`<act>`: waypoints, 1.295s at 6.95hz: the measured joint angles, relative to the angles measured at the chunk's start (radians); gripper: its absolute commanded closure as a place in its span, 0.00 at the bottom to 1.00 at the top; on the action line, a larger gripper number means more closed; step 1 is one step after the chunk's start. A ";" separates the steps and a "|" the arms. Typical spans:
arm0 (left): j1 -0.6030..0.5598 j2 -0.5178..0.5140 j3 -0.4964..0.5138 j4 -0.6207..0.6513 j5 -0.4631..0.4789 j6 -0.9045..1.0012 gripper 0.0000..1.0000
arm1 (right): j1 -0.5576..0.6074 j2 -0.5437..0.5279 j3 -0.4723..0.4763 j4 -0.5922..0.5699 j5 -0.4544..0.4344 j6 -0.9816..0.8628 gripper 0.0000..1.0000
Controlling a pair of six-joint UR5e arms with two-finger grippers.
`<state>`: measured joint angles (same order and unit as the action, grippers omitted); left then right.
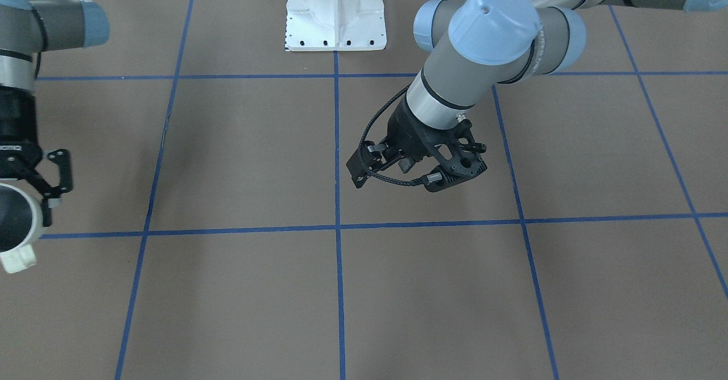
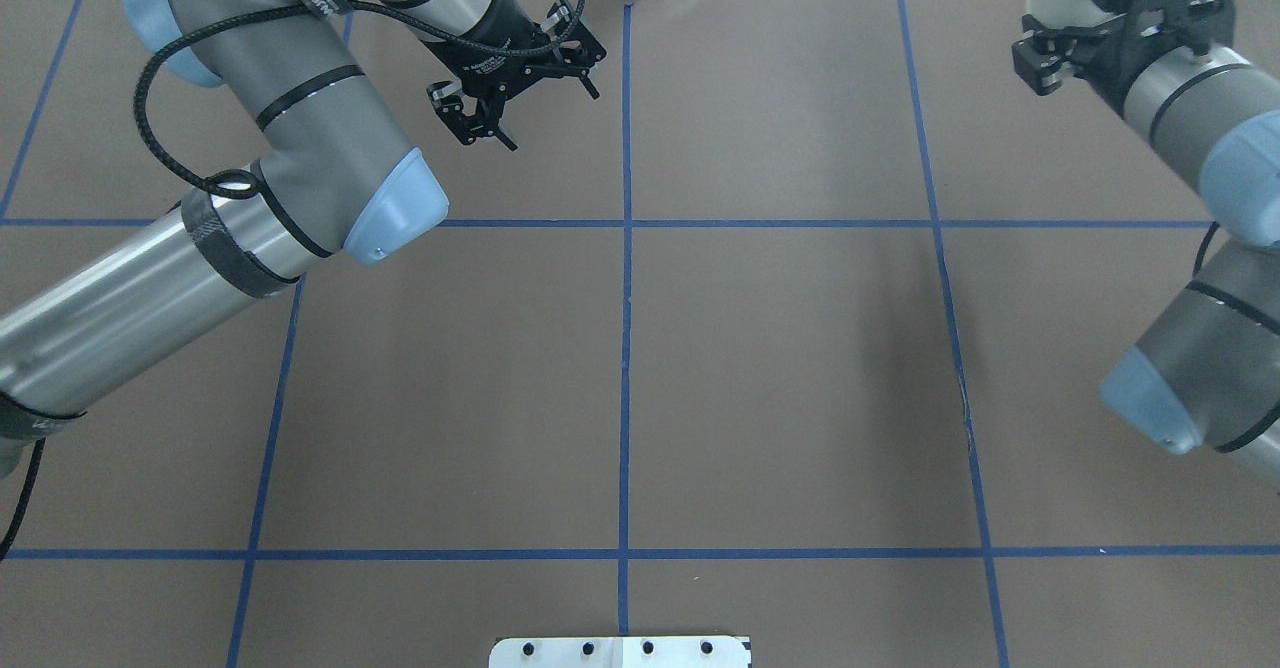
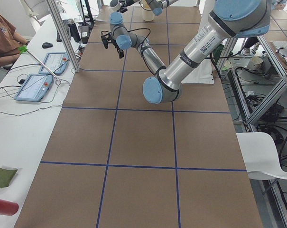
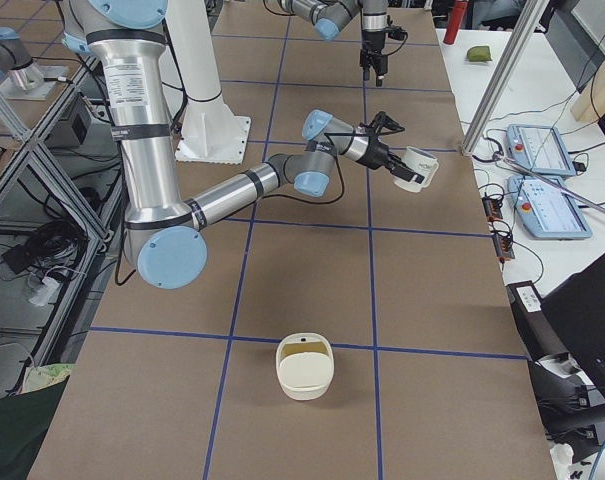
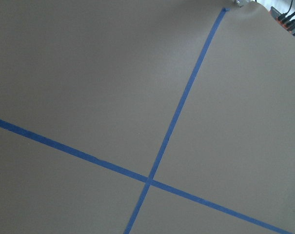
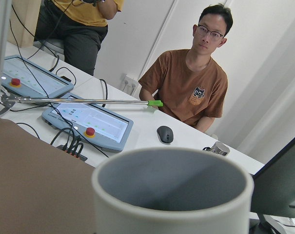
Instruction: Left arm hands cup to right arm to dump lemon
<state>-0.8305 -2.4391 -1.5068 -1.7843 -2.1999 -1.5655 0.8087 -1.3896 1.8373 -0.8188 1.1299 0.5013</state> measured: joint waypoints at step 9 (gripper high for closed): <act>0.052 -0.114 0.094 -0.224 0.000 -0.183 0.00 | -0.410 0.157 -0.019 -0.104 -0.482 0.007 0.86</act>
<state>-0.7788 -2.5534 -1.4132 -2.0085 -2.2002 -1.7489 0.3987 -1.2327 1.8187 -0.9226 0.6478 0.5078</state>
